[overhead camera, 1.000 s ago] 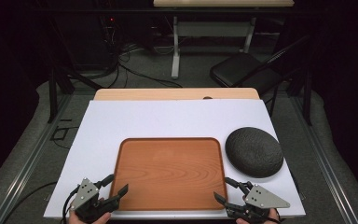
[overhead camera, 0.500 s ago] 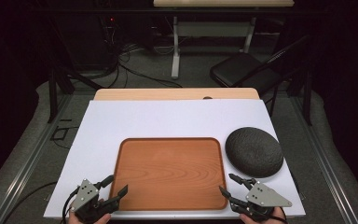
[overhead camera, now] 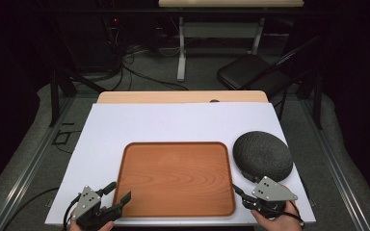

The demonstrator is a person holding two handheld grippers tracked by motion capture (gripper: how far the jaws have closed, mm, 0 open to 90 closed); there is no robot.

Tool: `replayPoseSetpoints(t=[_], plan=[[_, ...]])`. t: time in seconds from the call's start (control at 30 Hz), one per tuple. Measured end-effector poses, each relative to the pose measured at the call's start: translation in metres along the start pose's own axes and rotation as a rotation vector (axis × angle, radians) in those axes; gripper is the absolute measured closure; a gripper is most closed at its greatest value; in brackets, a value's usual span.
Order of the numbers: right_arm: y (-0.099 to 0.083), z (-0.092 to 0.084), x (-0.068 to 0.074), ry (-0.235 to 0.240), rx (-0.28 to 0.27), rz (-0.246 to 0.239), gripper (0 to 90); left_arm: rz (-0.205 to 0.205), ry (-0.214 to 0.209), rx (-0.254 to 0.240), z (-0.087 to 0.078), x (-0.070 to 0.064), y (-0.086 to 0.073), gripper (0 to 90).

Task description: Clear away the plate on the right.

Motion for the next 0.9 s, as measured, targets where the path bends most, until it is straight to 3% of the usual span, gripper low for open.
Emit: replayPoseSetpoints(t=[0.23, 0.57, 0.9], plan=[[0.004, 0.0, -0.009, -0.03, 0.011, -0.04, 49.3, -0.007, -0.001, 0.001, 0.0, 0.001, 0.0, 35.1], [-0.004, 0.0, -0.019, -0.091, 0.097, -0.137, 48.0, -0.002, -0.002, 0.003, 0.001, -0.001, 0.0, 35.1], [-0.021, -0.008, -0.028, -0.211, 0.216, -0.35, 55.9, -0.001, -0.002, 0.004, 0.001, -0.001, 0.0, 35.1]])
Point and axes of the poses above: each handheld gripper's, and its own axes: z roughly forward along the jaws, y roughly out of its top, x roughly to its left, the point moved 5 cm from there along z, roughly forward along the jaws, and after that the axes turned 9 degrees about z, right-handed, at the moved point
